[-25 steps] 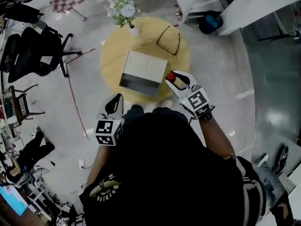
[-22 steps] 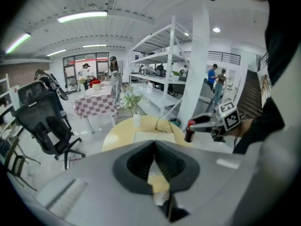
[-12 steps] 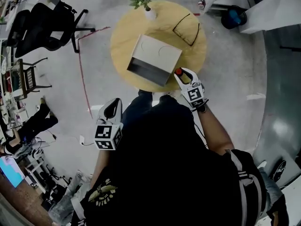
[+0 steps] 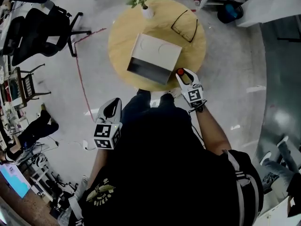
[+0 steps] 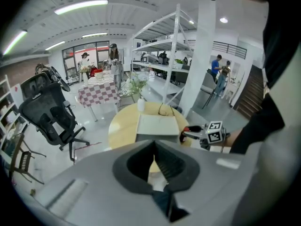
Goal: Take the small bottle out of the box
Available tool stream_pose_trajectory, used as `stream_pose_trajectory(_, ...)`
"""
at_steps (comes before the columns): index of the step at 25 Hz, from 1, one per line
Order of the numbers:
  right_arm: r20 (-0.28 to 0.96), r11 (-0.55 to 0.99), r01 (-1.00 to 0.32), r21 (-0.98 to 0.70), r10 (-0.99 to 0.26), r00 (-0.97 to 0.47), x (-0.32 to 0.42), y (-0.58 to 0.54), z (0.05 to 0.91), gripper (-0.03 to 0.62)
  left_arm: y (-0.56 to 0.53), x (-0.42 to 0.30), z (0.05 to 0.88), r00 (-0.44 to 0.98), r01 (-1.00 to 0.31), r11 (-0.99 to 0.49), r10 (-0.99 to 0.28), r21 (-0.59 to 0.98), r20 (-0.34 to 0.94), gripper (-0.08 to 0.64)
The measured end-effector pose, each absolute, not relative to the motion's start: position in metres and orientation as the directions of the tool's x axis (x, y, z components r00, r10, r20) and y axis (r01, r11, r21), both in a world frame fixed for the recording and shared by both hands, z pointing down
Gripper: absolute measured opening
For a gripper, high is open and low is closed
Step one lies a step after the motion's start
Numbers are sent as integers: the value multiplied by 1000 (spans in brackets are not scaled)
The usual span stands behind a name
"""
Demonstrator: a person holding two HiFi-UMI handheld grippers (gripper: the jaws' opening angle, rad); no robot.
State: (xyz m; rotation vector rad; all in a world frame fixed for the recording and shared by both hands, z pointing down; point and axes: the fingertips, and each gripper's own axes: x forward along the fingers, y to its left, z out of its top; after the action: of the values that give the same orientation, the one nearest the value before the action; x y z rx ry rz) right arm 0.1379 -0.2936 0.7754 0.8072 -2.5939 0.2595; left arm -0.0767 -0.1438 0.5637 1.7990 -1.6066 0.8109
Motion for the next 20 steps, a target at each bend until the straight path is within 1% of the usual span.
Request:
stream_pose_trajectory(4,482,786,-617,-44,-524,-702,139,-280,786,184,-164,-81,573,189,-976,-205,-637,72,747,0)
stream_pose_trajectory(7,507,716,-696,-51,-582,-636,151,-276,776,202,-193,-83,567,285,-941,-328,-636,83,717,0)
stream_pose_trajectory(10,493,590,-806,-39,-691,-529,174,-286,737,207,-227,-89,554,388,-900,-421,-652,114,651,0)
stream_pose_trajectory(14,413,491,-869,-56,-782,-468,166,-284,650,206,-247,-119,529,451,-873,-472,-680,125,579,0)
stream_pose_trajectory(15,388,465,-883,-61,-804,-450,161,-283,624,196,-252,-124,523,467,-863,-491,-688,117,555,0)
stream_pose_trajectory(16,364,435,-898,-69,-827,-429,155,-282,599,117,-257,-128,516,487,-852,-512,-695,111,529,0)
stream_pose_trajectory(17,334,409,-909,-84,-847,-413,146,-280,574,8,-262,-131,509,509,-840,-532,-700,110,500,0)
stream_pose_trajectory(20,203,399,-907,-135,-885,-419,104,-266,499,7,-273,-133,487,580,-797,-594,-703,107,412,0)
